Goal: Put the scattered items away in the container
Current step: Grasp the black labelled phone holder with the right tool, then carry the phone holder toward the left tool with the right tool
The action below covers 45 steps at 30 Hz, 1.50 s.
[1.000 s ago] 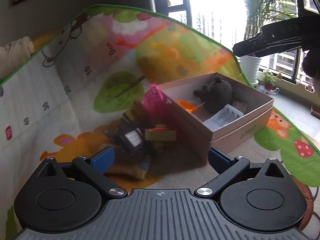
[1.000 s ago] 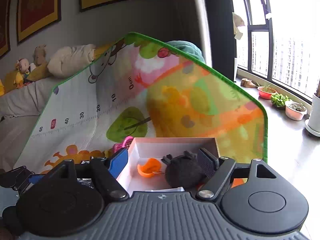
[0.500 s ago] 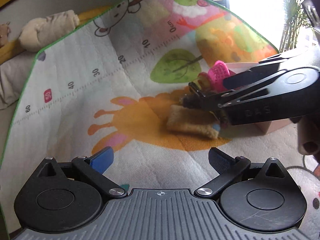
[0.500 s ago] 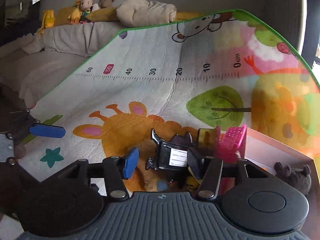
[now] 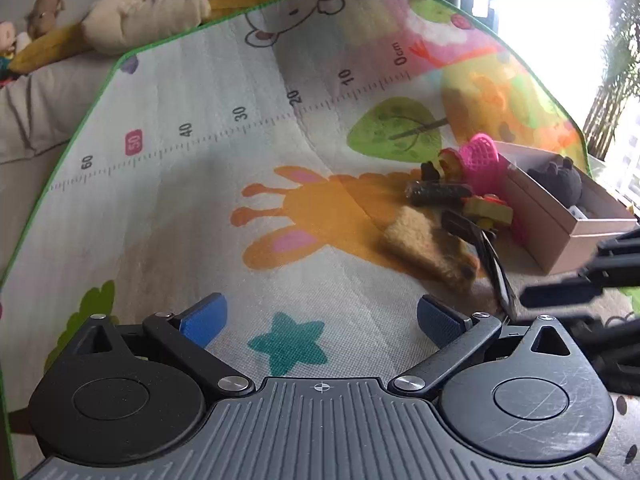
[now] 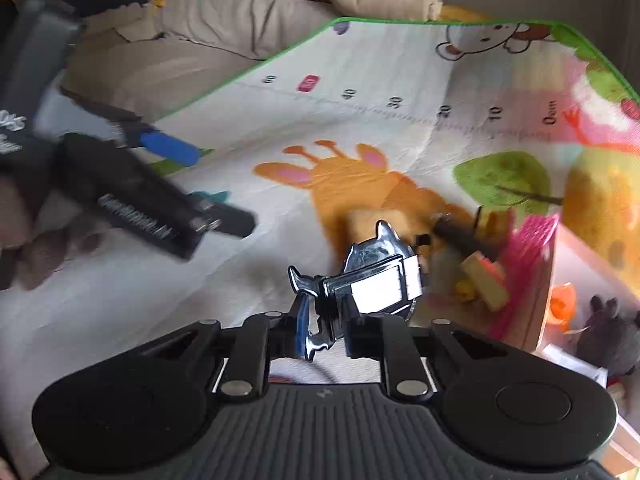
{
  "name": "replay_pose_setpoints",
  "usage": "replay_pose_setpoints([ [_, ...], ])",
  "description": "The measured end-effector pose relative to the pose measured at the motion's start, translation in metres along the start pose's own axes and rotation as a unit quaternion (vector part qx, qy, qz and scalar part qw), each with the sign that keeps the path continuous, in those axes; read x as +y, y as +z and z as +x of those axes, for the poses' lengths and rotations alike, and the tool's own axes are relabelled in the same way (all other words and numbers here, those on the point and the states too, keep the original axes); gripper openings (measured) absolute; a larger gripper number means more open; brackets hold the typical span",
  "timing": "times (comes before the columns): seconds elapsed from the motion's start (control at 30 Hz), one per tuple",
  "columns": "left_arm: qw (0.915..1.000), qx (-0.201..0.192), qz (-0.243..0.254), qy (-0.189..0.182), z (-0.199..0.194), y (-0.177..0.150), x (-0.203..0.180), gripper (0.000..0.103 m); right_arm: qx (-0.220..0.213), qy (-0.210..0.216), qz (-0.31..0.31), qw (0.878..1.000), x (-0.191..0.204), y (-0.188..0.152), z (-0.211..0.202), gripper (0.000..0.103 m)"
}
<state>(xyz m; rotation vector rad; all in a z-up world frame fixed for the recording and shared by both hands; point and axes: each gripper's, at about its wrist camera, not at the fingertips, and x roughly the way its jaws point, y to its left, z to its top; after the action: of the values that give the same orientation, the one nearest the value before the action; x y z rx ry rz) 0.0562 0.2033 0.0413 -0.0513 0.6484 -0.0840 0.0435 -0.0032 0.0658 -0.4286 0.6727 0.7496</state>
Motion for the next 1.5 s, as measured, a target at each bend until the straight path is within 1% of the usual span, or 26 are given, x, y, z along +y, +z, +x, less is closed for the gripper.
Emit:
replay_pose_setpoints([
  [0.03,1.0000,-0.003,-0.004,0.001,-0.003,0.001,0.001,0.103,-0.004,0.011,0.015,1.000,-0.001,-0.002,-0.008,0.044],
  [0.13,0.9999,-0.008,-0.007,0.003,-0.008,0.001,0.002,0.103,-0.022,0.021,0.096,0.995,-0.016,-0.002,-0.021,0.063],
  [0.2,0.9999,-0.009,-0.009,0.002,-0.008,0.001,0.000,0.103,-0.024,-0.004,0.167,0.986,-0.029,0.001,-0.016,0.072],
  [0.27,0.9999,-0.008,-0.010,0.001,-0.007,0.001,-0.002,0.103,-0.014,-0.044,0.233,0.971,-0.038,0.004,0.001,0.075],
  [0.37,0.9999,-0.008,-0.009,0.000,-0.007,0.000,-0.005,0.103,-0.013,-0.090,0.291,0.952,-0.038,0.007,0.024,0.084],
  [0.47,0.9999,-0.006,-0.008,0.003,-0.006,0.000,-0.004,0.103,-0.008,-0.117,0.289,0.950,-0.031,0.013,0.046,0.087],
  [0.57,0.9998,-0.005,-0.015,0.010,-0.006,0.000,0.001,0.103,0.012,-0.101,0.282,0.954,-0.029,0.016,0.064,0.087],
  [0.6,0.9998,-0.005,-0.018,0.012,-0.006,0.000,0.002,0.103,0.021,-0.102,0.274,0.956,-0.028,0.016,0.067,0.079],
  [0.63,0.9997,-0.006,-0.021,0.014,-0.008,-0.001,0.004,0.103,0.022,-0.102,0.265,0.959,-0.028,0.014,0.068,0.077],
  [0.73,0.9995,-0.010,-0.025,0.015,-0.011,-0.002,0.007,0.103,-0.019,-0.113,0.213,0.970,-0.024,0.010,0.050,0.074],
  [0.8,0.9994,-0.012,-0.027,0.015,-0.013,-0.002,0.008,0.103,-0.080,-0.164,0.138,0.974,-0.010,0.007,0.025,0.074],
  [0.87,0.9994,-0.015,-0.028,0.013,-0.014,-0.003,0.007,0.103,-0.159,-0.227,0.045,0.960,0.010,-0.001,-0.003,0.074],
  [0.9,0.9994,-0.016,-0.029,0.010,-0.014,-0.003,0.006,0.103,-0.200,-0.261,-0.009,0.944,0.021,-0.009,-0.011,0.074],
  [0.93,0.9994,-0.016,-0.029,0.008,-0.013,-0.003,0.004,0.103,-0.228,-0.302,-0.064,0.923,0.032,-0.016,-0.011,0.075],
  [0.97,0.9995,-0.015,-0.028,0.006,-0.013,-0.003,0.002,0.103,-0.231,-0.343,-0.106,0.904,0.039,-0.020,-0.007,0.074],
  [1.0,0.9995,-0.017,-0.026,0.004,-0.014,-0.003,0.000,0.103,-0.233,-0.361,-0.127,0.894,0.045,-0.020,-0.007,0.074],
  [1.07,0.9996,-0.017,-0.024,-0.002,-0.015,-0.003,-0.004,0.103,-0.270,-0.341,-0.104,0.894,0.045,-0.017,-0.019,0.075],
  [1.13,0.9995,-0.023,-0.020,-0.004,-0.020,-0.003,-0.007,0.103,-0.272,-0.365,-0.100,0.885,0.043,-0.011,-0.017,0.074],
  [1.2,0.9994,-0.031,-0.018,-0.005,-0.026,-0.003,-0.007,0.103,-0.317,-0.371,-0.091,0.868,0.043,-0.011,-0.026,0.075],
  [1.27,0.9993,-0.030,-0.021,0.001,-0.028,-0.003,-0.005,0.103,-0.329,-0.415,-0.128,0.838,0.049,-0.013,-0.021,0.075],
  [1.3,0.9992,-0.030,-0.025,0.004,-0.028,-0.003,-0.003,0.103,-0.337,-0.425,-0.144,0.828,0.052,-0.015,-0.020,0.075],
  [1.33,0.9992,-0.028,-0.028,0.006,-0.027,-0.003,-0.002,0.103,-0.322,-0.416,-0.138,0.839,0.051,-0.012,-0.020,0.075],
  [1.4,0.9990,-0.025,-0.036,0.005,-0.027,-0.003,0.000,0.103,-0.243,-0.339,-0.055,0.907,0.033,0.002,-0.027,0.074],
  [1.43,0.9990,-0.024,-0.039,0.003,-0.027,-0.004,0.000,0.103,-0.210,-0.286,0.004,0.935,0.022,0.005,-0.033,0.074],
  [1.47,0.9989,-0.023,-0.040,0.001,-0.027,-0.004,0.000,0.103,-0.182,-0.234,0.052,0.954,0.010,0.005,-0.037,0.074],
  [1.5,0.9990,-0.020,-0.041,0.000,-0.026,-0.005,-0.001,0.103,-0.151,-0.184,0.089,0.967,-0.001,0.005,-0.038,0.075],
])
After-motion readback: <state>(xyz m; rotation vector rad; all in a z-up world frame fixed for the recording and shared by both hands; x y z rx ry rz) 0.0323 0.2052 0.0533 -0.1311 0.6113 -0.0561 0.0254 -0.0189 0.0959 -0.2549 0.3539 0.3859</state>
